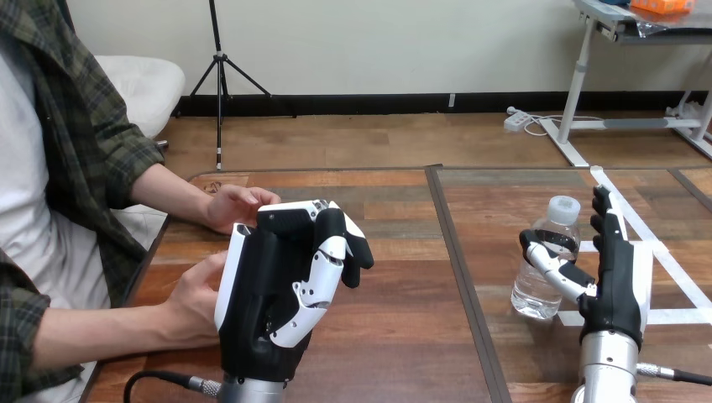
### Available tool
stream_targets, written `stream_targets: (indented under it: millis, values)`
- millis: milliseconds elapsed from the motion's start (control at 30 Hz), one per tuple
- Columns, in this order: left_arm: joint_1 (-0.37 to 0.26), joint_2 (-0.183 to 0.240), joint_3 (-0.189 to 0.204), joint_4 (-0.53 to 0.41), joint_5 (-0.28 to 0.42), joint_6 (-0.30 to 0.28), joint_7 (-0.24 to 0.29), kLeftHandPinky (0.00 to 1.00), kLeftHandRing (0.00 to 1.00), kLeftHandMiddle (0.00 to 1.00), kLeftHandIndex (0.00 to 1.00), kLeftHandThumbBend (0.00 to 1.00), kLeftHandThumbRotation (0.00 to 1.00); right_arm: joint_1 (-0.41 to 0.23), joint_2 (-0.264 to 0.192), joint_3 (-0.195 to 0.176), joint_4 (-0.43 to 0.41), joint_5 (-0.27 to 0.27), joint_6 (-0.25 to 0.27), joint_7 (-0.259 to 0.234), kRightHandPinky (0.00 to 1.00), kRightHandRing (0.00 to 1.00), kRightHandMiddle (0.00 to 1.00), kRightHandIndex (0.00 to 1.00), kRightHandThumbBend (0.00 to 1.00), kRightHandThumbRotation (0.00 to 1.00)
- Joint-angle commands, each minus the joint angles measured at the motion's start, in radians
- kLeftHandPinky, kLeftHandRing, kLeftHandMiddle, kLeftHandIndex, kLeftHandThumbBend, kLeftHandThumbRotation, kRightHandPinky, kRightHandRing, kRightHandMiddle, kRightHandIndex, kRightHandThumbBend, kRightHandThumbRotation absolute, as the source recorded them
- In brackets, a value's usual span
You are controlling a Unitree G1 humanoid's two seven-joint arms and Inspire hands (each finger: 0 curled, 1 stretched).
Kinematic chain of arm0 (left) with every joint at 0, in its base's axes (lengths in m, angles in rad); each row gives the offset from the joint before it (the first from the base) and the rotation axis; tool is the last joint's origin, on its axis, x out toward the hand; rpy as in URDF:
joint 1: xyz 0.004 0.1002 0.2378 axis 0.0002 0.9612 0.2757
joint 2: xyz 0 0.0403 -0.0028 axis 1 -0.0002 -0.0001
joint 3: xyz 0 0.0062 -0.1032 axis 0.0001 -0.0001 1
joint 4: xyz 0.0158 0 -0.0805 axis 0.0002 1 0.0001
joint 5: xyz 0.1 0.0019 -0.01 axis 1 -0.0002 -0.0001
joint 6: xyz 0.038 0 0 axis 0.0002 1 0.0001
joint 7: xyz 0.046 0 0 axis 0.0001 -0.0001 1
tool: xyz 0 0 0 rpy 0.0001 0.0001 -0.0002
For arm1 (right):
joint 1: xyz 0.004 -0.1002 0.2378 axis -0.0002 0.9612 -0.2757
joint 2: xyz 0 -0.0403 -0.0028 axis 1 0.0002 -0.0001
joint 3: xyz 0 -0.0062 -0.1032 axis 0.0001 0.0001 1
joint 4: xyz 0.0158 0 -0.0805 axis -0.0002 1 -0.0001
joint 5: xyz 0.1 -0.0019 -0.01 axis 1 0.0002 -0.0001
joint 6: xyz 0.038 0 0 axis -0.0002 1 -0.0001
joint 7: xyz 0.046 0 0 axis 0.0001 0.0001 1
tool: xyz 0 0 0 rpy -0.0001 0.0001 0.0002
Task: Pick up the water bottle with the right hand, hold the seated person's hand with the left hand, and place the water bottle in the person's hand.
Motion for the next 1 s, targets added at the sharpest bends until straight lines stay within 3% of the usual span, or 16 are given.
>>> stream_targets:
  millis: [0, 433, 733, 967]
  values:
    - [-0.048, -0.051, 0.006, -0.010, 0.008, -0.006, 0.003, 0.09, 0.15, 0.31, 0.37, 0.00, 0.00, -0.066, -0.034, 0.002, -0.001, -0.027, 0.019, -0.010, 0.93, 0.93, 0.93, 0.93, 0.61, 0.00]
    - [-0.047, -0.053, 0.000, -0.010, -0.013, -0.002, -0.011, 0.09, 0.15, 0.30, 0.38, 0.00, 0.00, -0.075, -0.036, 0.002, 0.015, -0.036, 0.033, 0.005, 0.86, 0.90, 0.91, 0.90, 0.65, 0.00]
    - [-0.044, -0.058, 0.003, -0.010, -0.009, 0.002, -0.005, 0.09, 0.15, 0.31, 0.38, 0.00, 0.00, -0.091, -0.034, 0.006, 0.048, -0.030, 0.016, 0.020, 0.84, 0.90, 0.90, 0.88, 0.66, 0.00]
    - [-0.044, -0.057, 0.001, -0.009, -0.014, 0.003, -0.010, 0.09, 0.15, 0.31, 0.38, 0.00, 0.00, -0.110, -0.032, 0.011, 0.067, -0.030, 0.035, 0.031, 0.85, 0.90, 0.90, 0.88, 0.66, 0.00]
